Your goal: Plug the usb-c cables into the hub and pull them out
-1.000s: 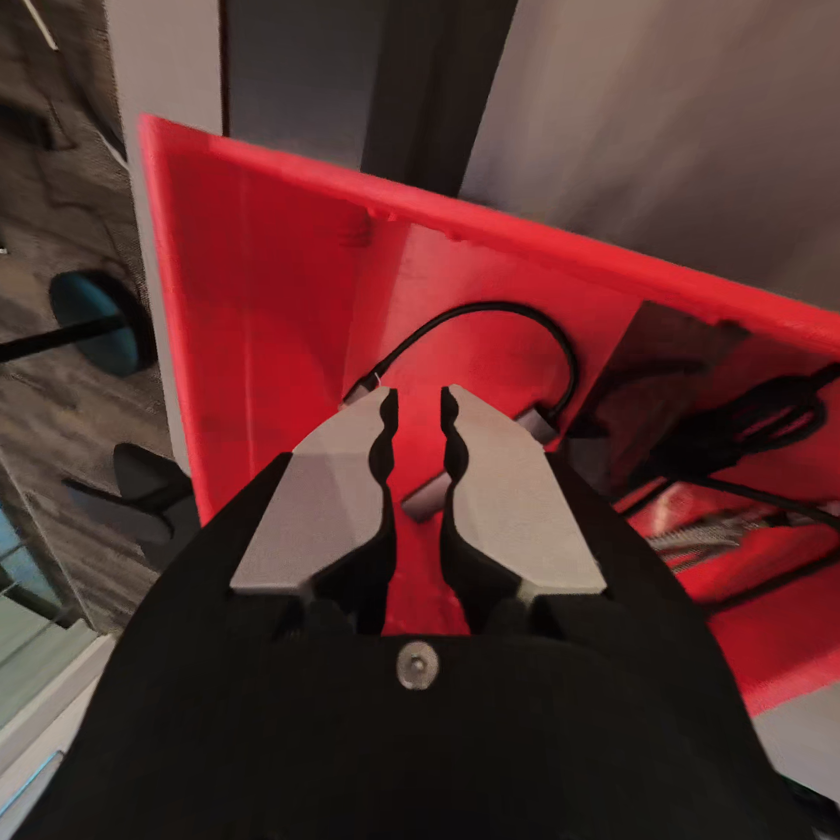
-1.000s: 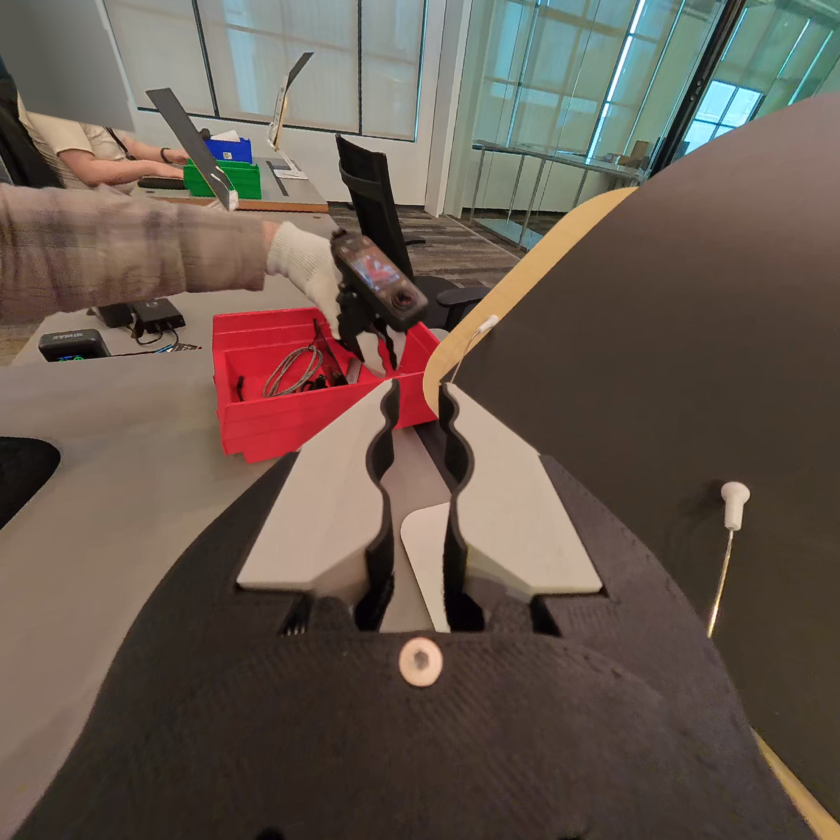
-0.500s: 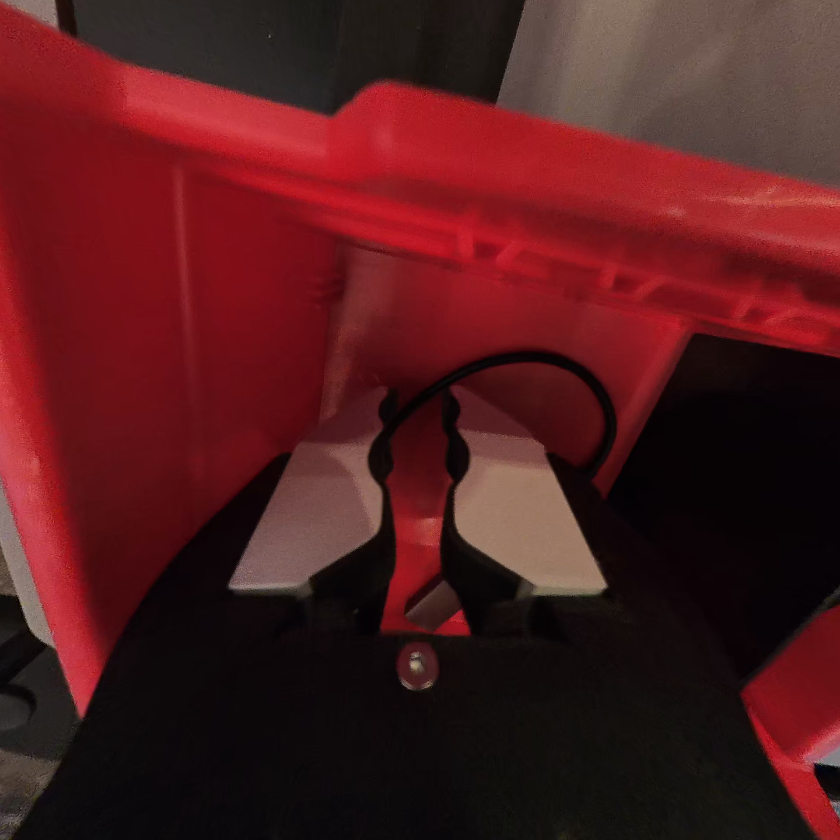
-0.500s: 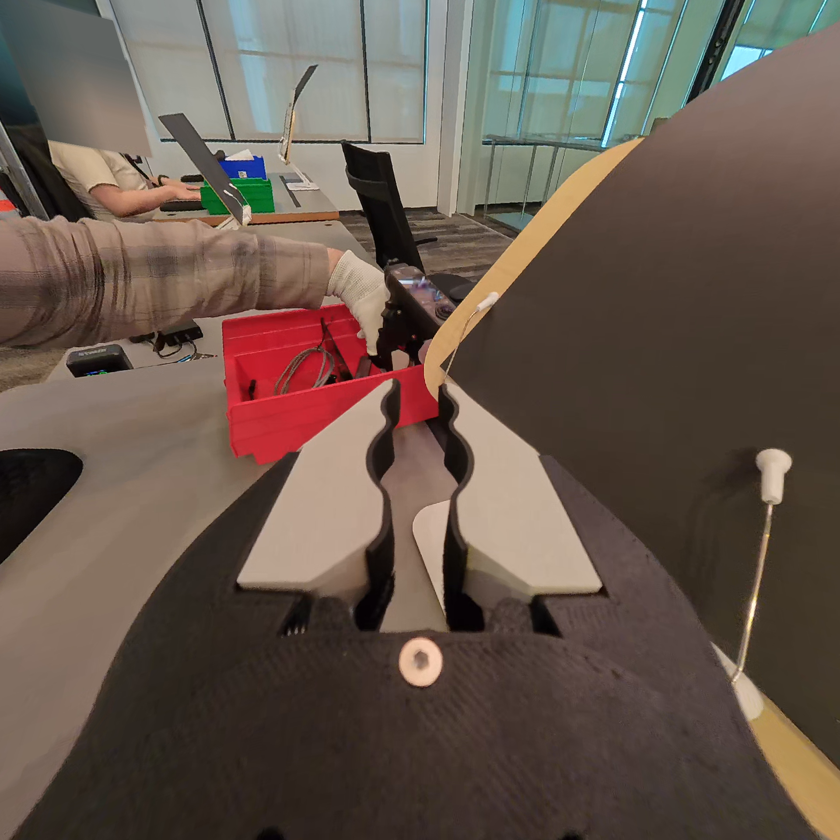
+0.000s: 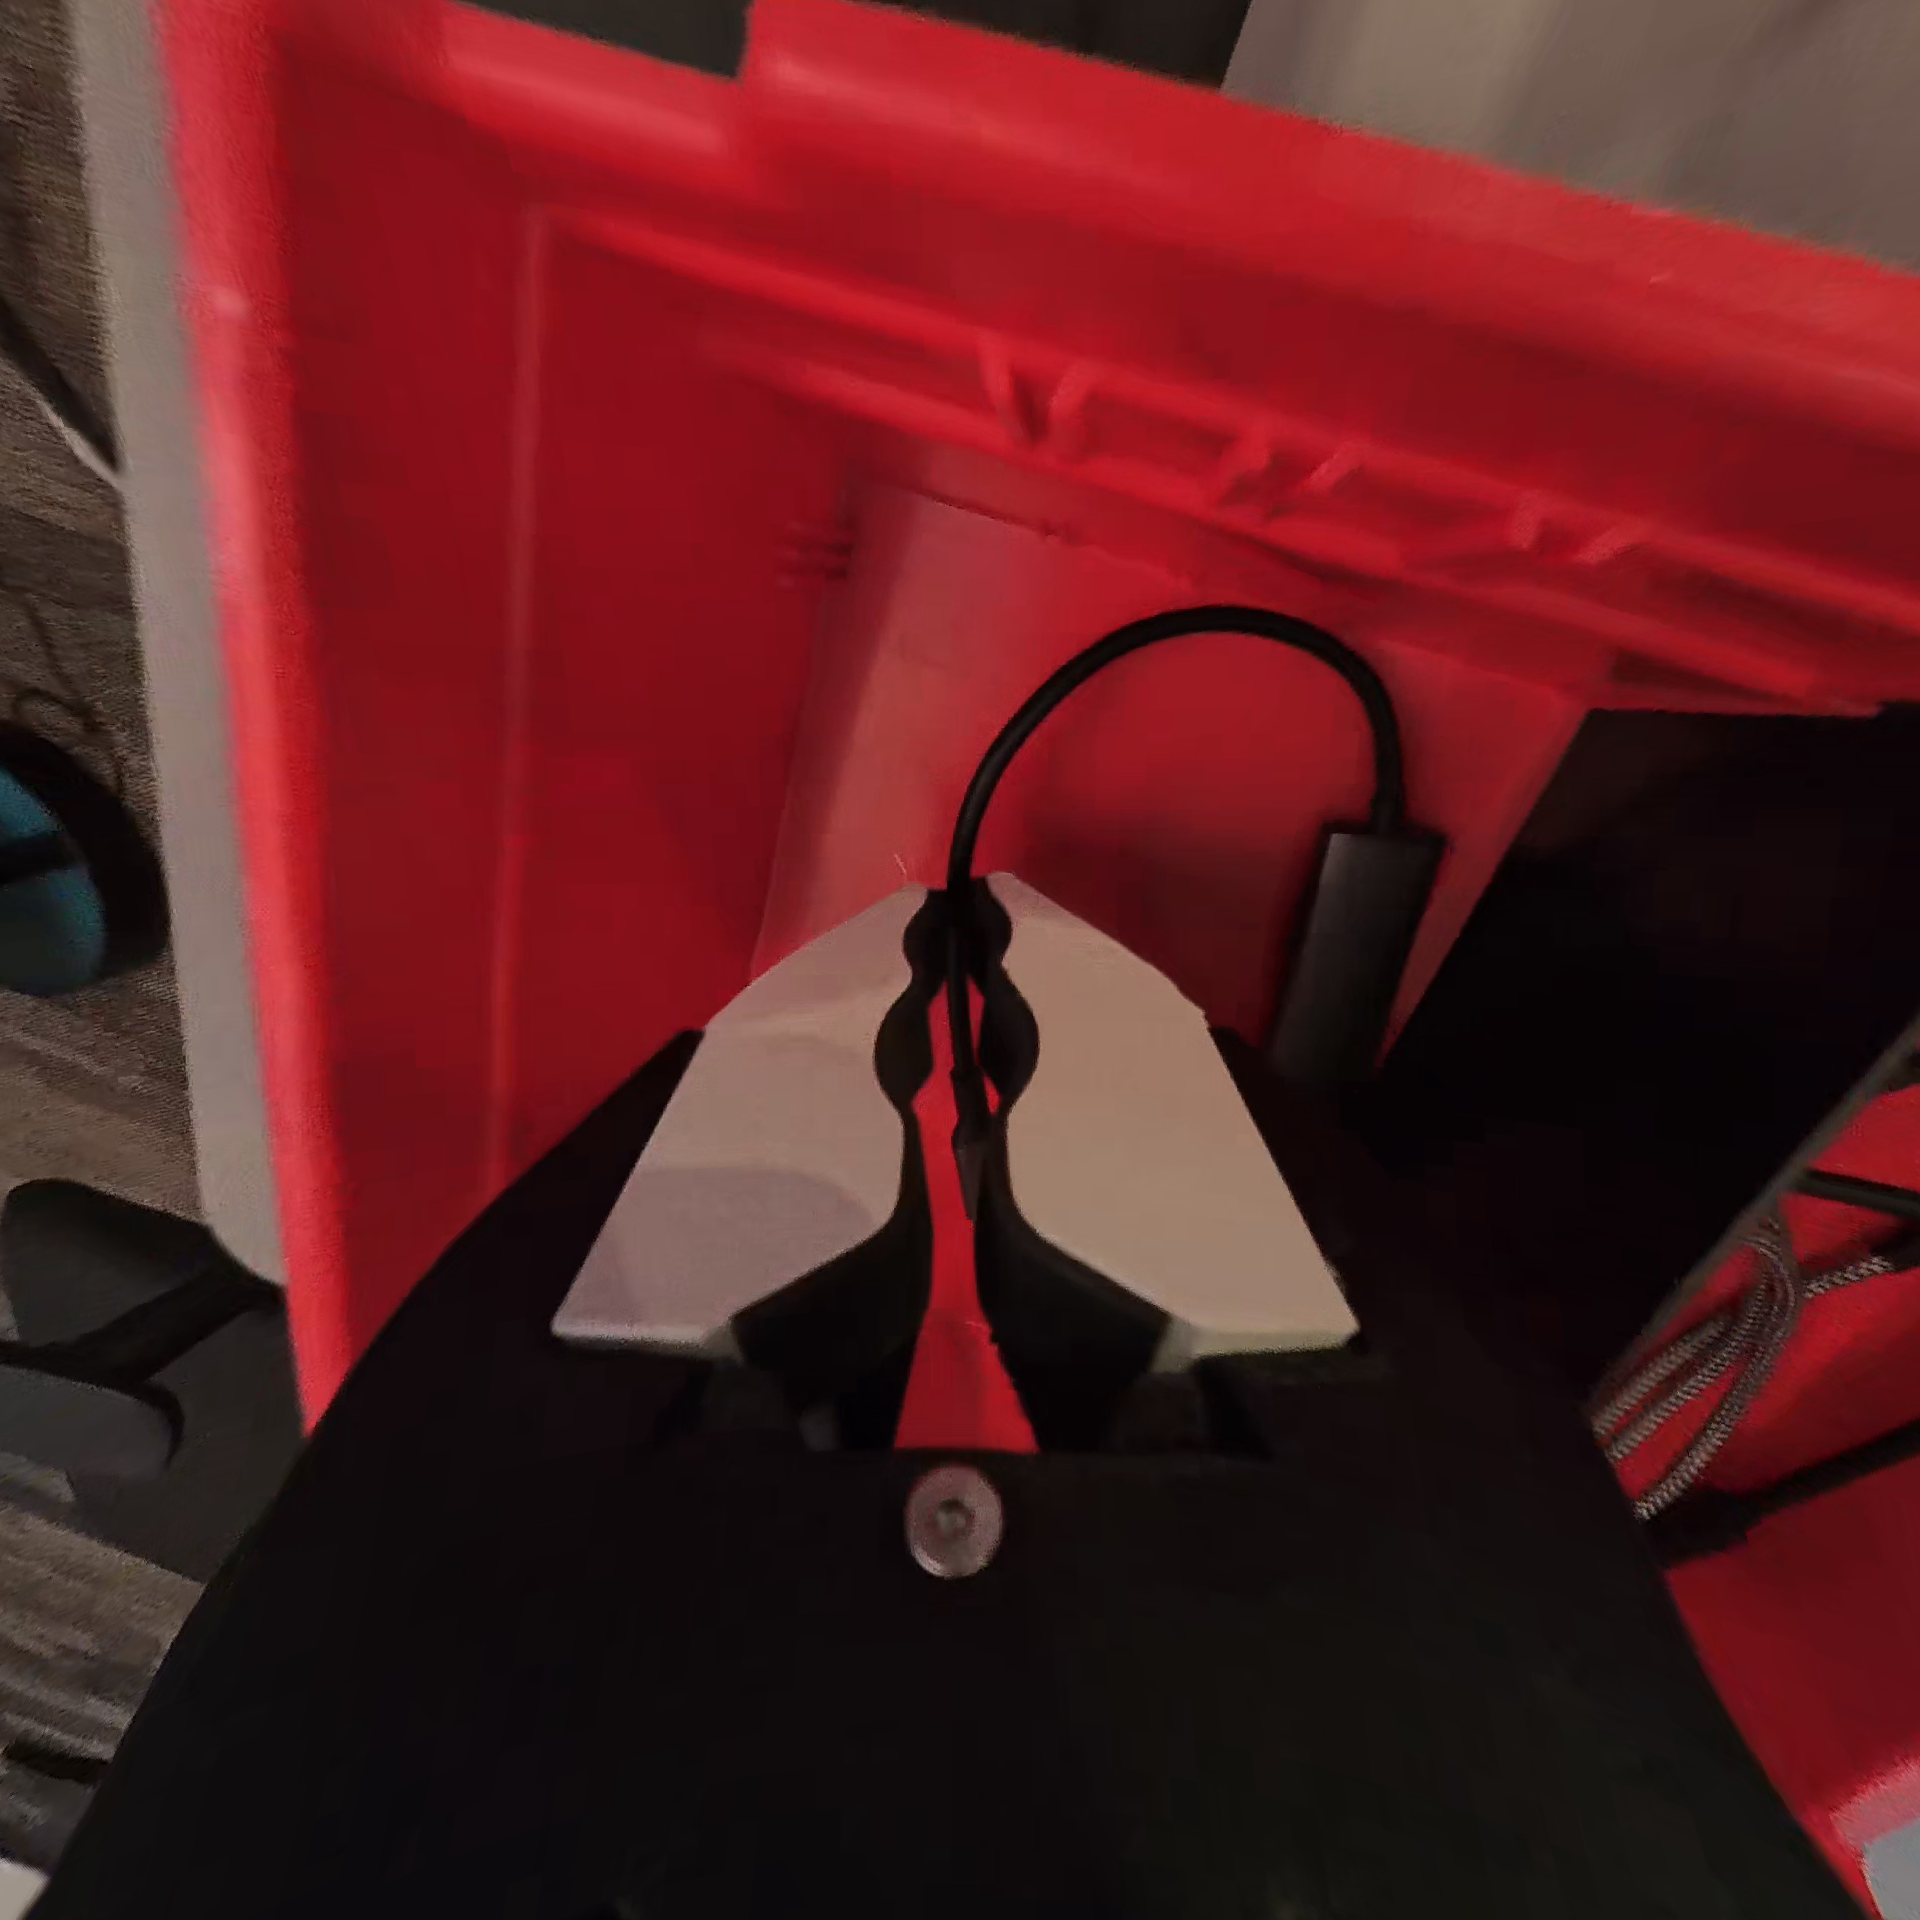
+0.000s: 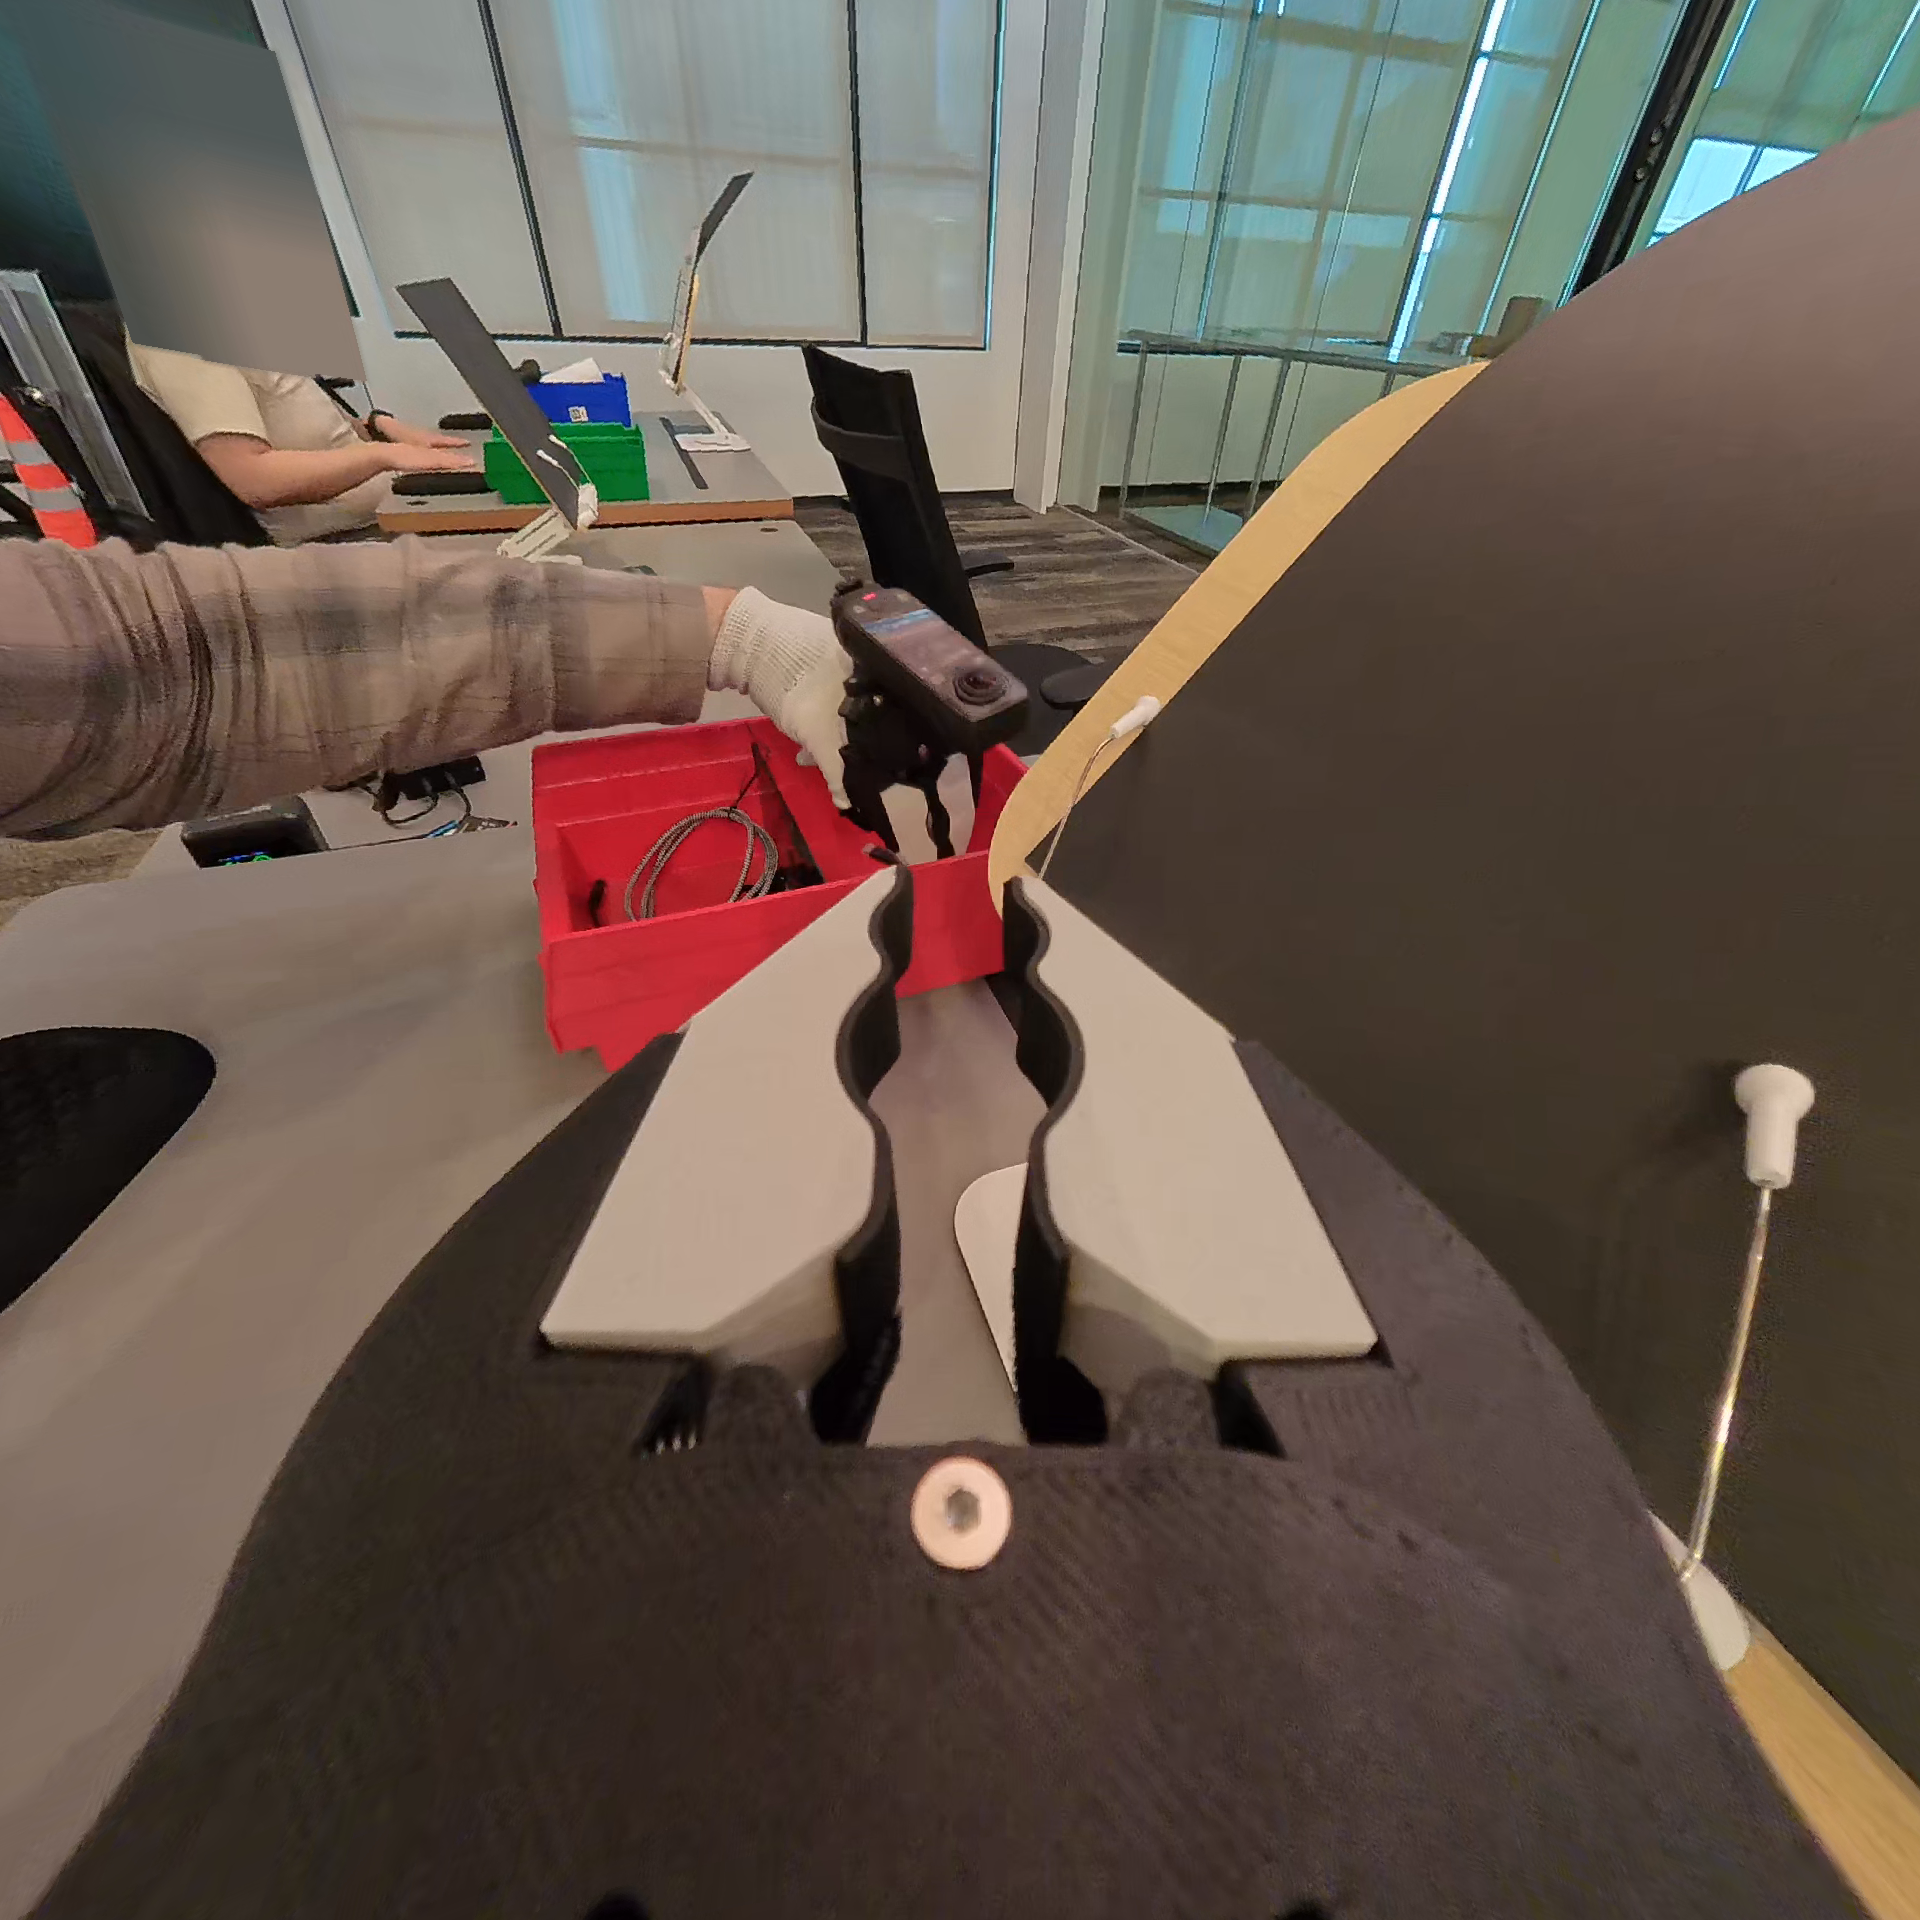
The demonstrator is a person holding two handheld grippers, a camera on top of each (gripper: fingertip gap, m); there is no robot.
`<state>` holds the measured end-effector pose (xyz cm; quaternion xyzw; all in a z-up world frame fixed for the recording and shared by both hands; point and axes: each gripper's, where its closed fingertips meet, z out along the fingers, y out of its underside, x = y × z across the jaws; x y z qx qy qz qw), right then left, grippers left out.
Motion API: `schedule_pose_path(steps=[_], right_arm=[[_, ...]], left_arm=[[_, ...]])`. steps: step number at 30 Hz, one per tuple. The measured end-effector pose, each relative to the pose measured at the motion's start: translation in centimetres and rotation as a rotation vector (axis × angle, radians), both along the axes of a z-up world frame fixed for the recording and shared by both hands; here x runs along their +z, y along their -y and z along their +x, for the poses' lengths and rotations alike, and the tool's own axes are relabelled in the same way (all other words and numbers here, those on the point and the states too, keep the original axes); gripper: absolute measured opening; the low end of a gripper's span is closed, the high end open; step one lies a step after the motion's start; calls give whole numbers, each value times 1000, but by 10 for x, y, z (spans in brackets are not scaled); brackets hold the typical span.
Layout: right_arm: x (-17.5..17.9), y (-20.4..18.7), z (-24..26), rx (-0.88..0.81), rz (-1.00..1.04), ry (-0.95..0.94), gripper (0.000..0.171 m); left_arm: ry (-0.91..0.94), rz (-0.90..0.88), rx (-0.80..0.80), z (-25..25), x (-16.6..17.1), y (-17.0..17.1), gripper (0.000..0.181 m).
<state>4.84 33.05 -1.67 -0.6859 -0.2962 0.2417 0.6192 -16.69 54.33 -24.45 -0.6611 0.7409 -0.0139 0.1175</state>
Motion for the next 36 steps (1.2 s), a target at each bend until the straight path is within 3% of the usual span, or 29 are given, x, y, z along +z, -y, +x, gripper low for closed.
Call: schedule_pose_path(steps=[11, 36], right_arm=[[3, 2, 2, 0, 5, -4, 14], [2, 2, 3, 5, -3, -16, 15]], left_arm=[[89, 77, 42, -11, 42, -1, 4], [123, 195, 44, -25, 83, -5, 4]])
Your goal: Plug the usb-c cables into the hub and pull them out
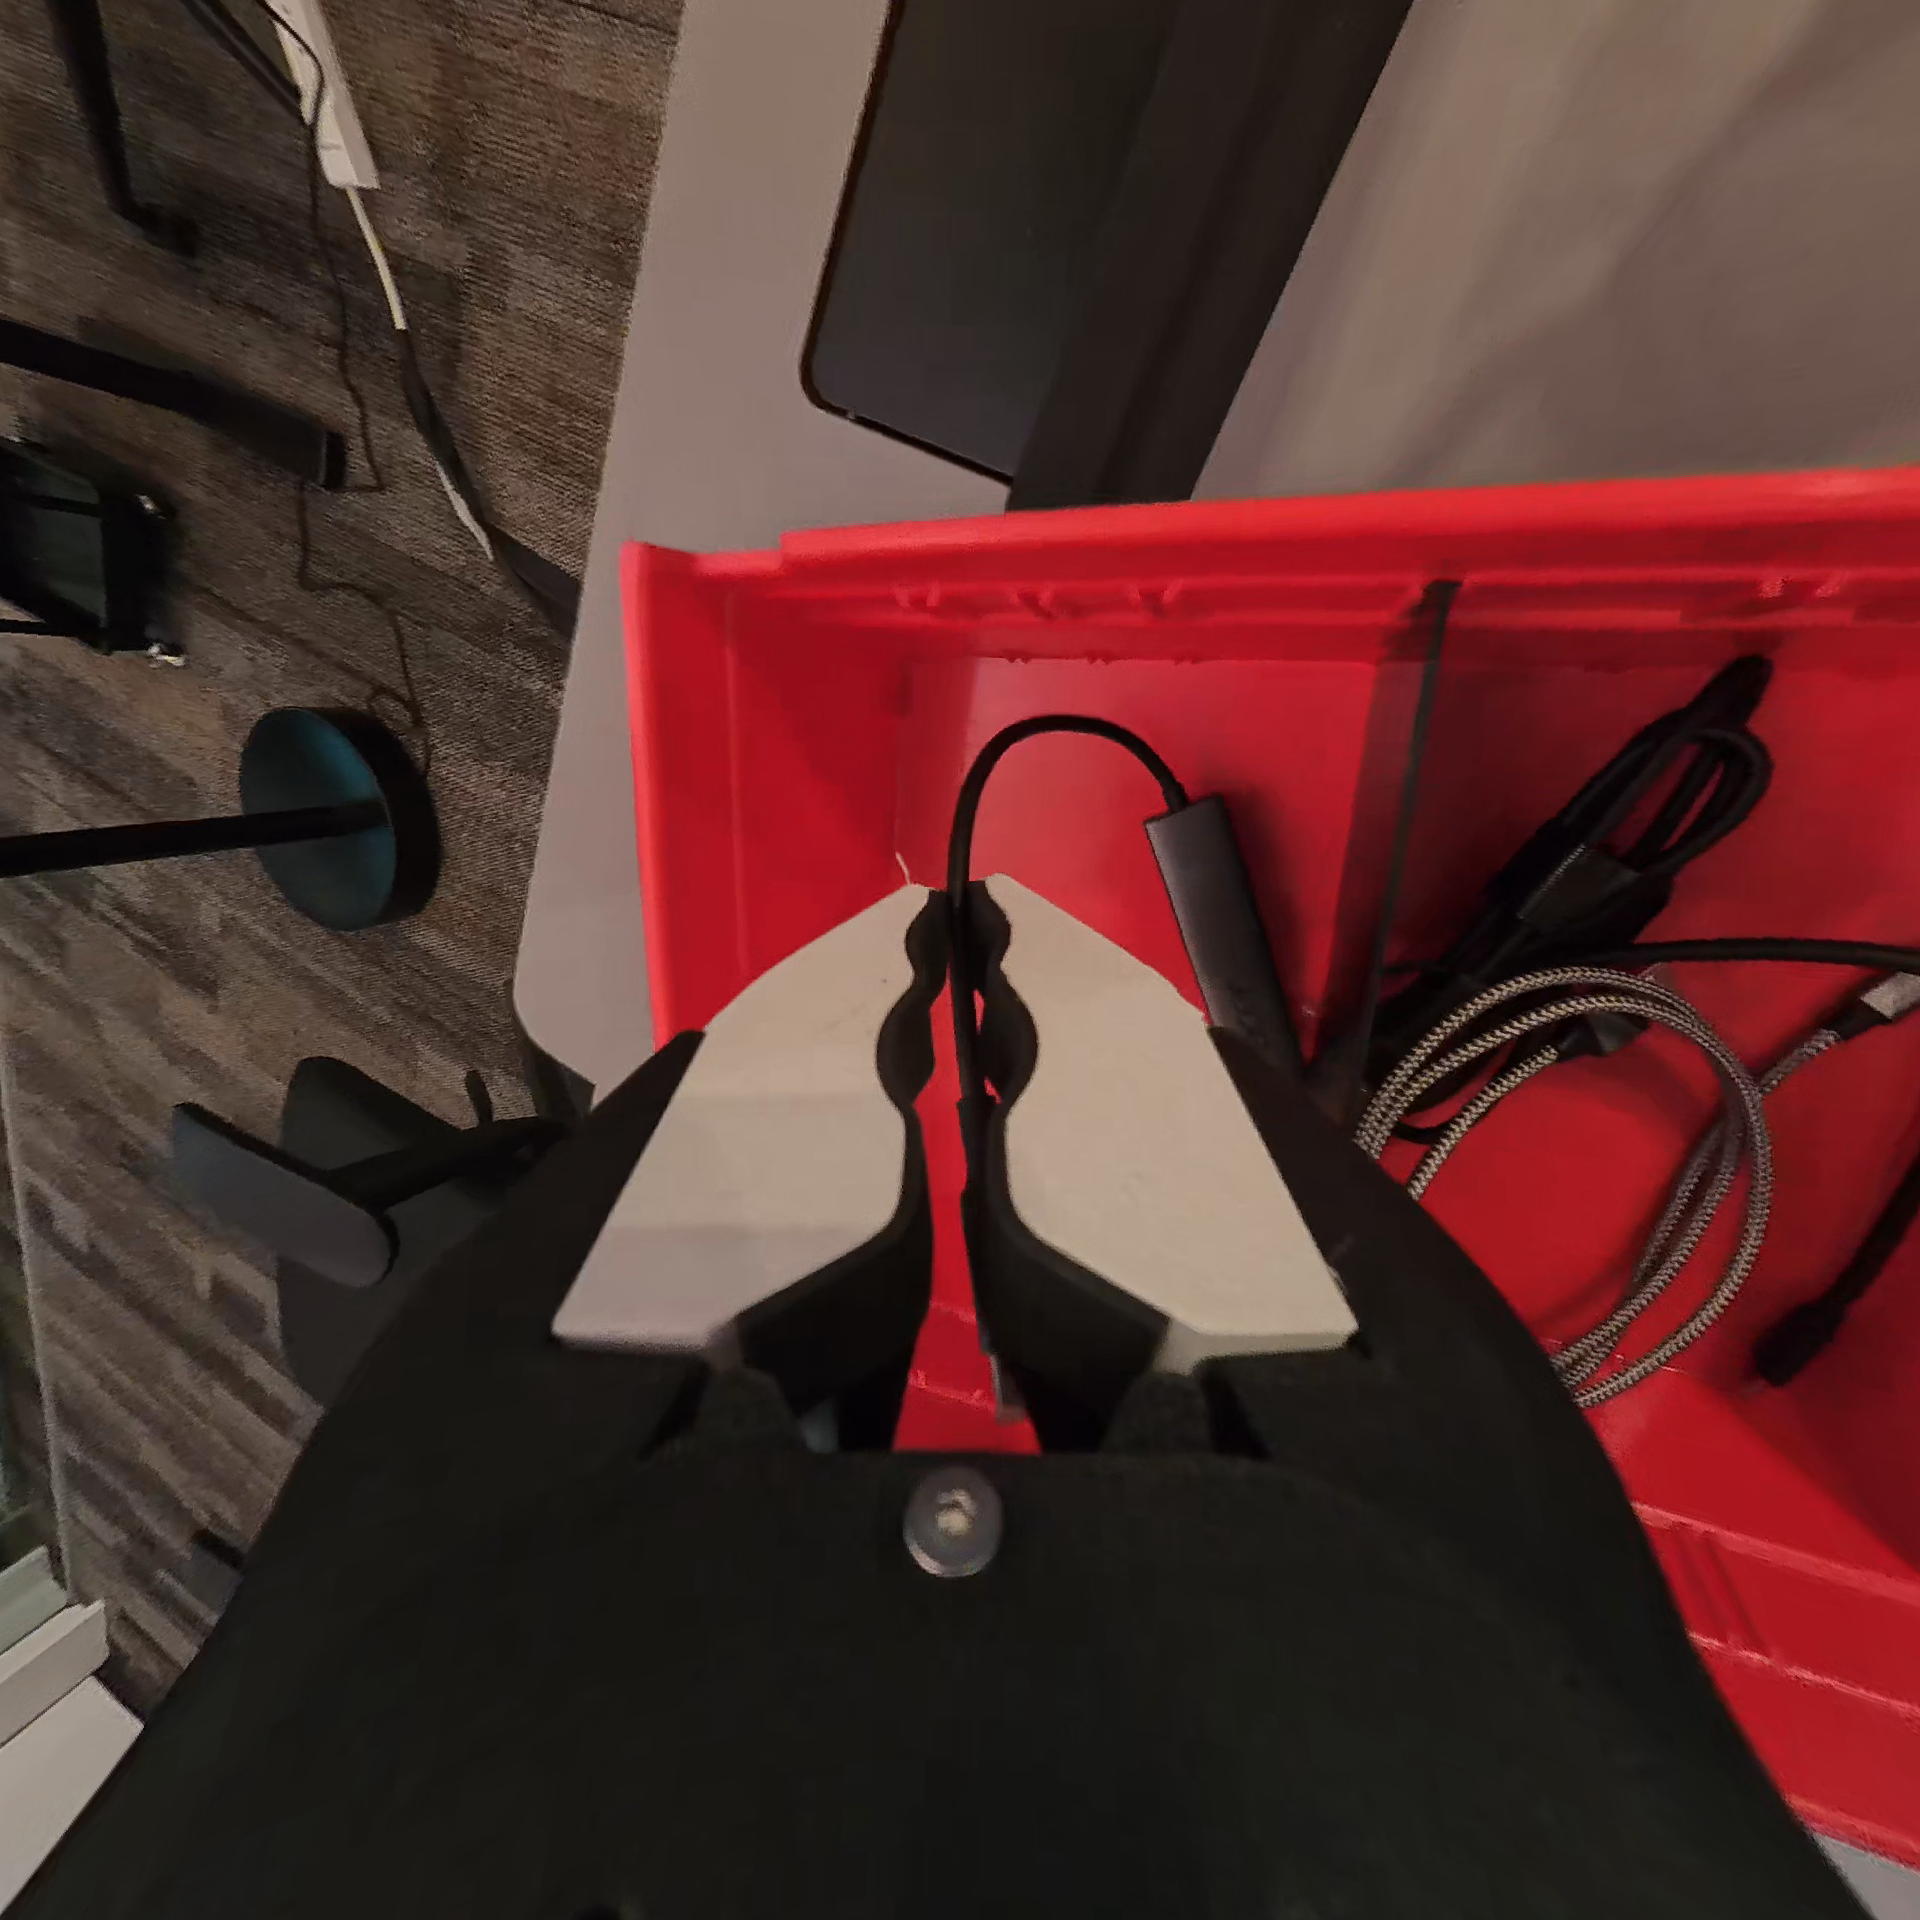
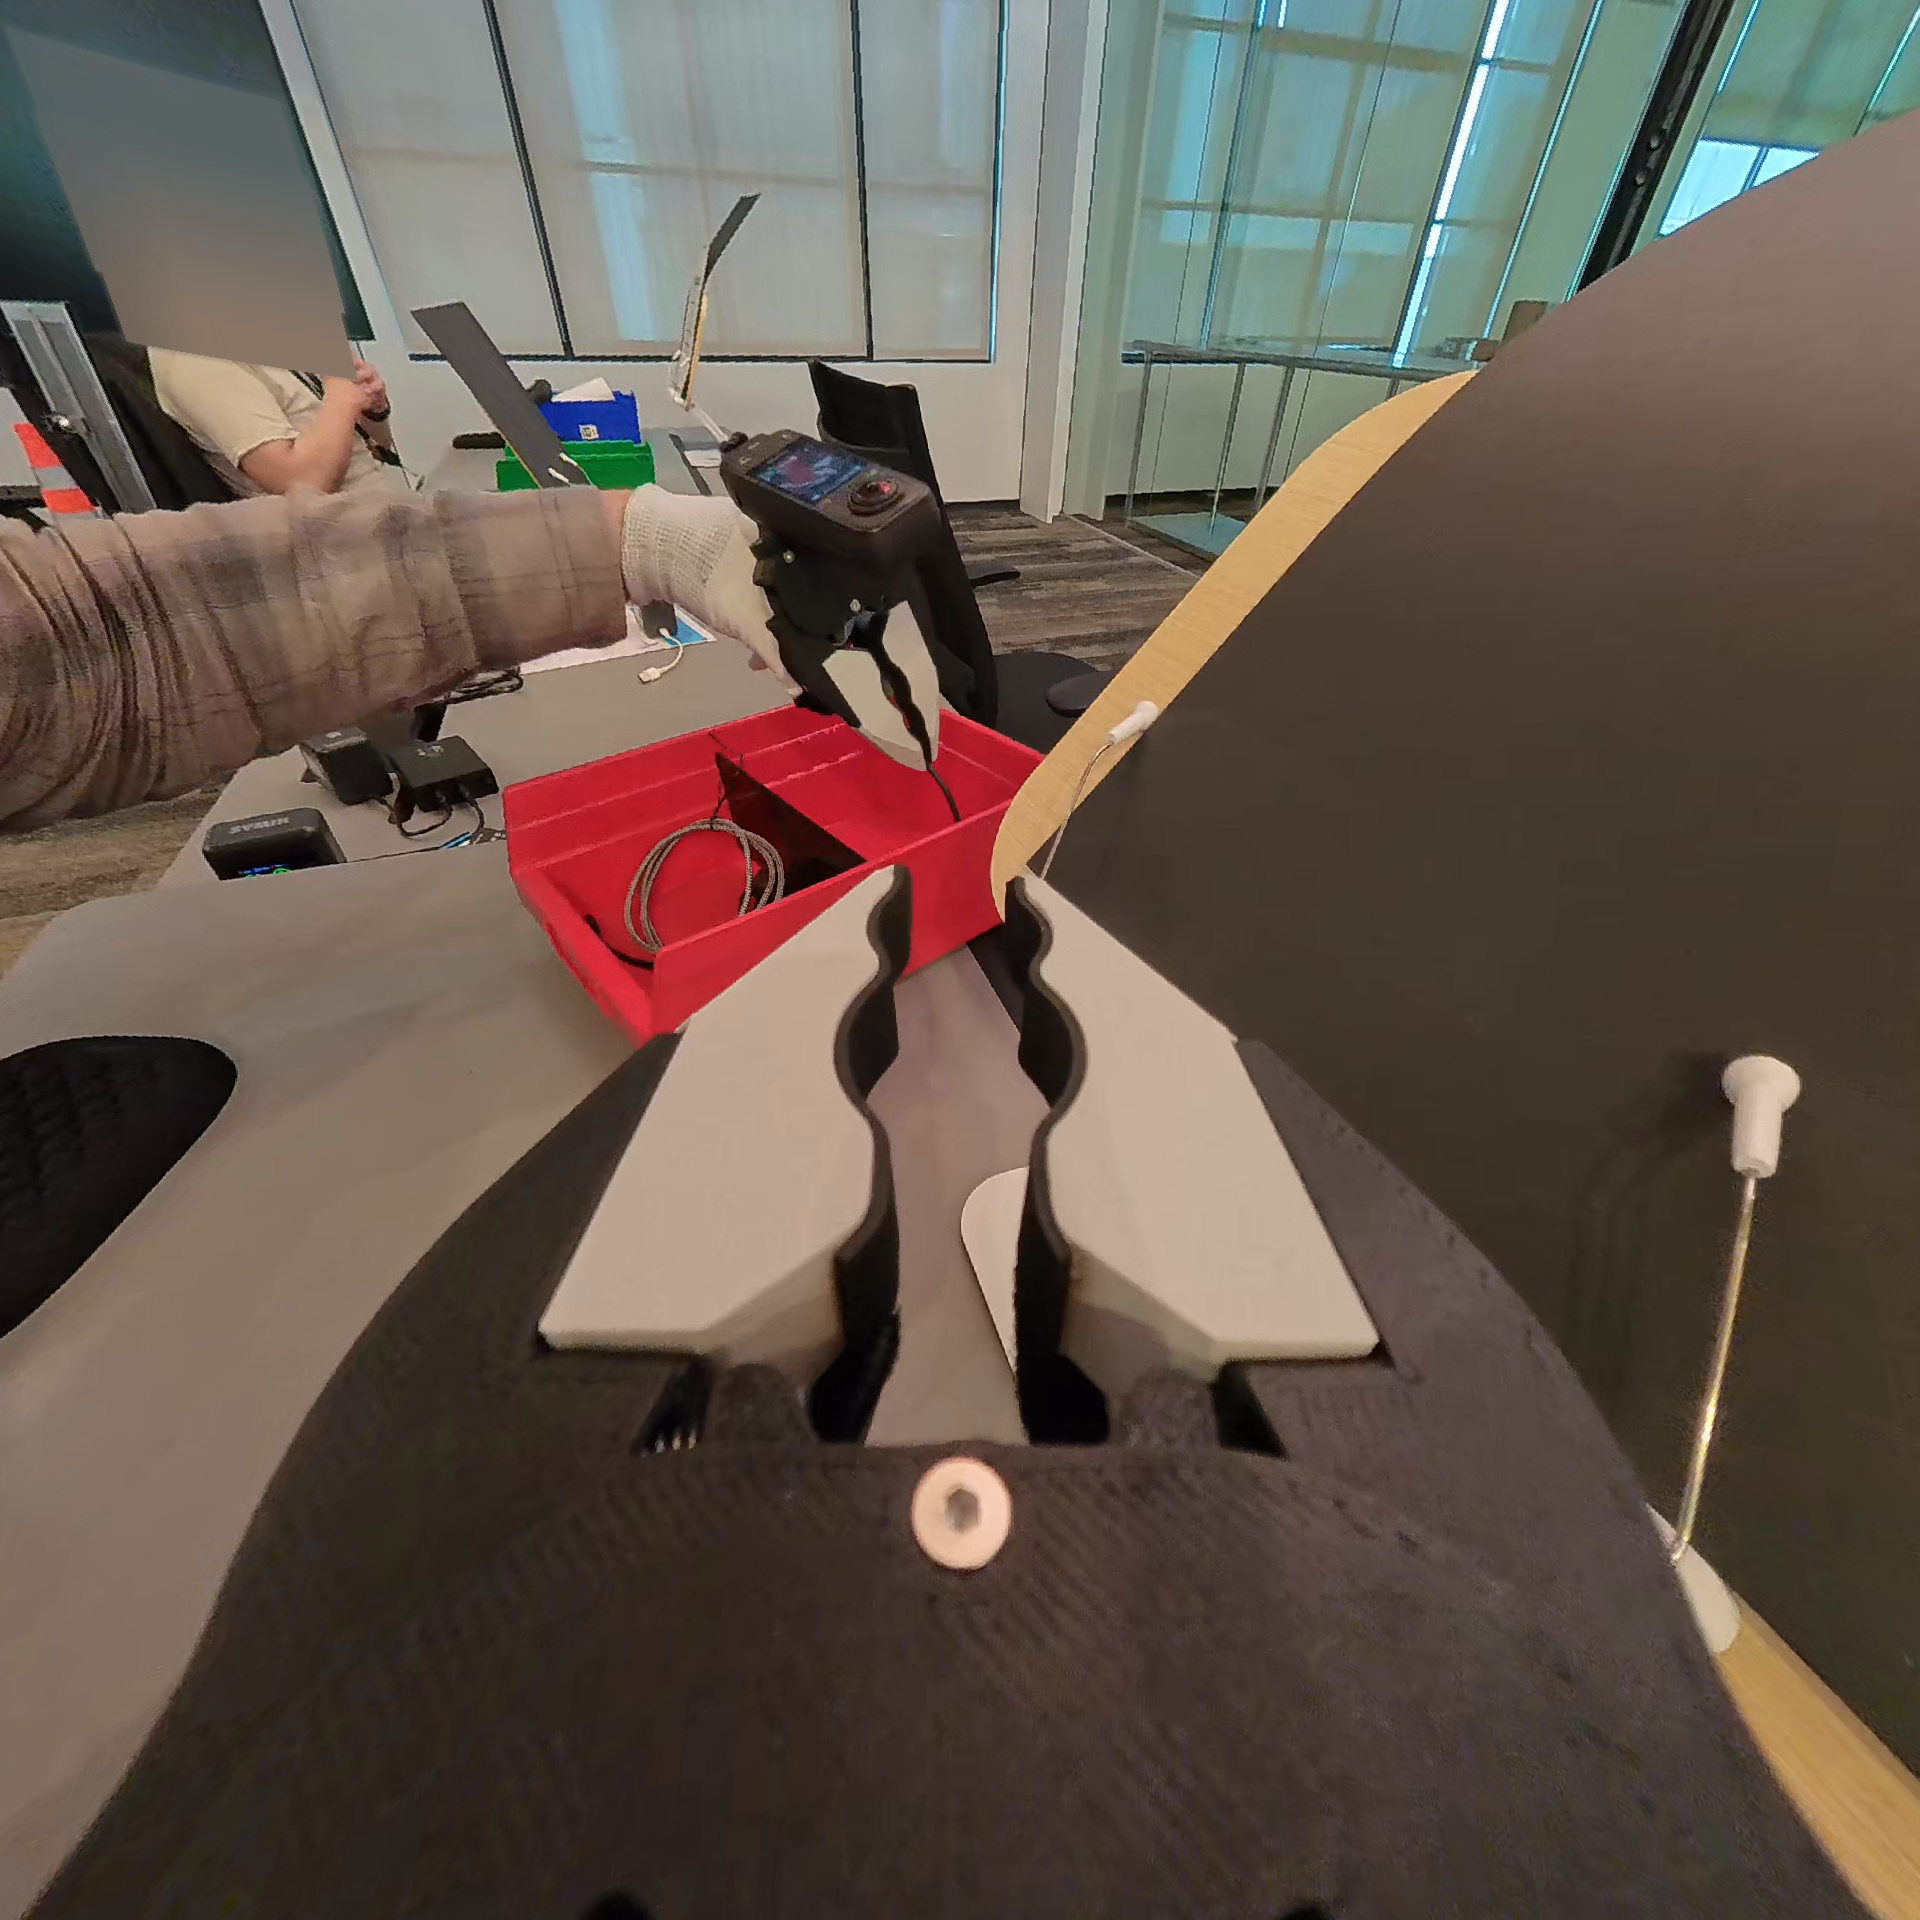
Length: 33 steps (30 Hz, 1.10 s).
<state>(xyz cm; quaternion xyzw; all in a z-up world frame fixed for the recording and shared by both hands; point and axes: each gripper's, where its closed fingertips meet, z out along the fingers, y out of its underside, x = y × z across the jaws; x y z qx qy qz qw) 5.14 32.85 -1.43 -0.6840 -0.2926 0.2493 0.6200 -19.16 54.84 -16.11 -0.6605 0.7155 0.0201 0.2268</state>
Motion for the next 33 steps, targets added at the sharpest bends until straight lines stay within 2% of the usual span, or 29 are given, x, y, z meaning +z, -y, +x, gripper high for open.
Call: schedule_pose_path(steps=[3, 7, 12, 19, 25, 29, 33], right_arm=[[0, 0, -1, 3, 0, -2, 15], [1, 1, -3, 8, 1, 0, 15], [4, 3, -3, 8, 11, -3, 15], [5, 3, -3, 14, 13, -17, 16], [9, 6, -11, 33, 27, -11, 21], [12, 10, -17, 55, 43, 10, 34], [6, 14, -27, 83, 34, 79, 55]], left_arm=[[-61, 75, 52, -5, 0, -15, 4], [-169, 238, 213, -24, -5, -57, 5], [-210, 535, 277, -33, 25, -81, 4], [-38, 774, 225, -22, 97, -52, 4], [194, 835, 240, -20, 159, -8, 3], [282, 843, 224, -11, 198, 41, 4], [380, 788, 143, 18, 221, 107, 3]])
